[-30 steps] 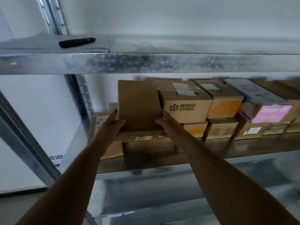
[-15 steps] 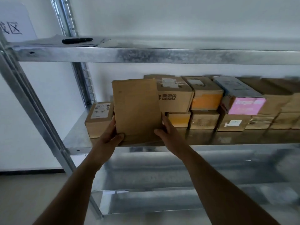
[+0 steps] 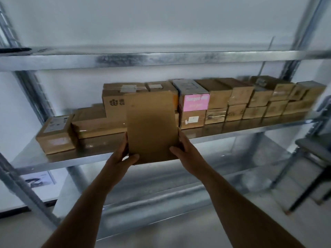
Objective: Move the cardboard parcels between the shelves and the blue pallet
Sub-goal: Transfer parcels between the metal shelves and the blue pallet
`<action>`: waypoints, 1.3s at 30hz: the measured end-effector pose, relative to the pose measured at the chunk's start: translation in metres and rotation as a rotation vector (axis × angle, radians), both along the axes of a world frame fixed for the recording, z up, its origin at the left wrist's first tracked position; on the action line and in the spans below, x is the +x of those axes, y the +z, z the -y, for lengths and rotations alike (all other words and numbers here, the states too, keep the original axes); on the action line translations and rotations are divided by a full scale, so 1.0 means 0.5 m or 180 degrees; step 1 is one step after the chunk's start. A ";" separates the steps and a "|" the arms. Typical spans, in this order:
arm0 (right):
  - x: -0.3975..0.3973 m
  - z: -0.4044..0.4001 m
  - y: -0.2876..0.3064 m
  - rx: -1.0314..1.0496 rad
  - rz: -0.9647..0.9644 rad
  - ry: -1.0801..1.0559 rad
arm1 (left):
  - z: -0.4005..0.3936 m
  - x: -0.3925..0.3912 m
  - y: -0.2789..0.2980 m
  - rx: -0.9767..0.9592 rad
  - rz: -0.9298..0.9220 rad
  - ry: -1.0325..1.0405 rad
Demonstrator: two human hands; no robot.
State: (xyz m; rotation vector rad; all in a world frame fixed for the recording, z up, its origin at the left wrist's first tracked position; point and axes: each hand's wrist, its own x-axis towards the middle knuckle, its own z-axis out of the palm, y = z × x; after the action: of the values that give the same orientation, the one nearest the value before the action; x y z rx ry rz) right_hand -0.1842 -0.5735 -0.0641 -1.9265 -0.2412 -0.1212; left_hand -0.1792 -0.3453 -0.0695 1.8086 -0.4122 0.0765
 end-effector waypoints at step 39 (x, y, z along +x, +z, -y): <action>-0.256 1.156 -0.027 0.0395 0.0060 -0.3499 | 1.415 0.126 -0.014 0.0355 -0.0191 -0.2833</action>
State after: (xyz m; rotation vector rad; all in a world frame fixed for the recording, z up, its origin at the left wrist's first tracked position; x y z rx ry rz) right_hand -0.3122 -1.1518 -0.0777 -1.7322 0.8178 -0.8495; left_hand -0.1163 -1.0529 -0.0766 1.5824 -1.1524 -0.6248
